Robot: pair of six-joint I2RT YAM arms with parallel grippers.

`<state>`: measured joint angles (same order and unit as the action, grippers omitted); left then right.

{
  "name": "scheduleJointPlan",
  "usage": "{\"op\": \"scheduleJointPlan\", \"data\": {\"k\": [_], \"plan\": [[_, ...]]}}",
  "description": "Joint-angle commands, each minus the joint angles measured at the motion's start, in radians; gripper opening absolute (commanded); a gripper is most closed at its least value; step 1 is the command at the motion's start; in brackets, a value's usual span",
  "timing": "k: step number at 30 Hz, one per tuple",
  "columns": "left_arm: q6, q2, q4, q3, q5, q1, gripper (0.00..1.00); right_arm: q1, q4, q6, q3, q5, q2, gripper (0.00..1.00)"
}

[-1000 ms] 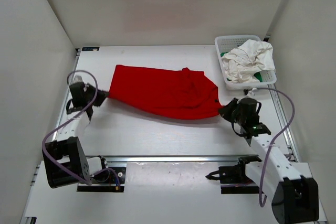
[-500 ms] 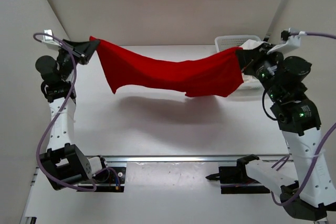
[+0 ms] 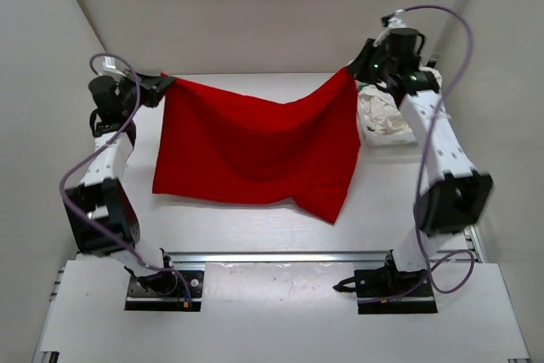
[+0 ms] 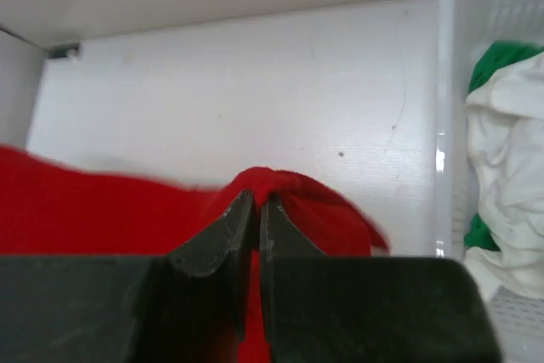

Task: Fold and stack the t-shirts
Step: Fold the flattened tshirt in 1/3 of the way

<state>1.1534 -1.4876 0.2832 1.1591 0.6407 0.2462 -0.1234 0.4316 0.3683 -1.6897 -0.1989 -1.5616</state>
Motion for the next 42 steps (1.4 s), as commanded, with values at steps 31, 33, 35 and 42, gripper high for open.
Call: {"op": "scheduleJointPlan", "data": {"k": [31,33,35,42], "plan": [[-0.067,-0.060,0.154,-0.377,0.016,0.065,0.00,0.041,-0.387,0.087,0.712,-0.160,0.133,0.01],[-0.135,-0.066,0.133,-0.461,0.017,0.073,0.00,0.034,-0.416,0.103,0.861,-0.163,0.146,0.00],[-0.164,-0.075,0.111,-0.510,0.022,0.091,0.00,0.030,-0.459,0.115,0.950,-0.165,0.155,0.00],[-0.294,-0.024,-0.021,-0.631,-0.016,0.097,0.00,0.030,-0.495,0.165,1.226,-0.137,0.320,0.00]]}}
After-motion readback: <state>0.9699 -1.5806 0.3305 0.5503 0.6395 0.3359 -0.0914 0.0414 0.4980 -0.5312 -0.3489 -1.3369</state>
